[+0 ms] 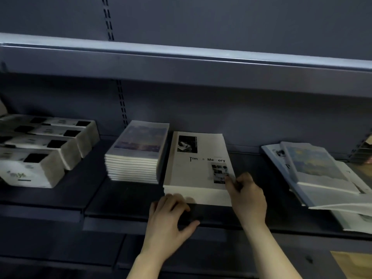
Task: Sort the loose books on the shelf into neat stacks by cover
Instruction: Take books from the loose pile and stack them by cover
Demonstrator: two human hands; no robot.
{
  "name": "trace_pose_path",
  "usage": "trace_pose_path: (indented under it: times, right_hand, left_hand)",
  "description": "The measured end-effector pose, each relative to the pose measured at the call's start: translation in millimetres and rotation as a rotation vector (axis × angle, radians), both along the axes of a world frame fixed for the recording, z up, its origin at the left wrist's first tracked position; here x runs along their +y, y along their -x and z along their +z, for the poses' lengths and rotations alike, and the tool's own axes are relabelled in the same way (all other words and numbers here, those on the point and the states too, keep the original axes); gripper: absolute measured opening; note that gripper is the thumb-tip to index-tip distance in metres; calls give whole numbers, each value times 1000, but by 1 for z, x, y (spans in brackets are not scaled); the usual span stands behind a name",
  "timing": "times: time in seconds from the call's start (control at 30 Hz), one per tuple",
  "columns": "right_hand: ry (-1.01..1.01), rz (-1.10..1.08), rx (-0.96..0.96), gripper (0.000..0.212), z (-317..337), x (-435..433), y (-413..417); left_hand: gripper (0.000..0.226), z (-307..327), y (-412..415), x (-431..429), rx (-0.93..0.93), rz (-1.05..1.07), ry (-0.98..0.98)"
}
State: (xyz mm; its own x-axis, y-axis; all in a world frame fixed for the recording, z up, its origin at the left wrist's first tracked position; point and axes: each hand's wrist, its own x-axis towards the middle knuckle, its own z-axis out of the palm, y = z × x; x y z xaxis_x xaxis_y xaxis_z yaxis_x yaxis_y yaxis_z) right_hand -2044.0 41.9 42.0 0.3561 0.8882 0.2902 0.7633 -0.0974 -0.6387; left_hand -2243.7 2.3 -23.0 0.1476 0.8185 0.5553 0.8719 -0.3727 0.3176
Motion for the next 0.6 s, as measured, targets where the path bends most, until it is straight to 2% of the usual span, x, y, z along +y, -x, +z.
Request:
trace_pose_path:
  times: [0.23, 0.5, 0.6]
  right_hand:
    - [19, 22, 56, 29, -3, 4, -2]
    - [103, 117, -28, 28, 5, 1, -12]
    - [115, 137, -12, 34, 14, -1, -27]
  left_hand:
    - [31, 0, 1, 1, 16, -21, -13]
    - [17, 3, -22, 0, 14, -122, 6]
    - [17, 6, -41, 0, 26, -161, 45]
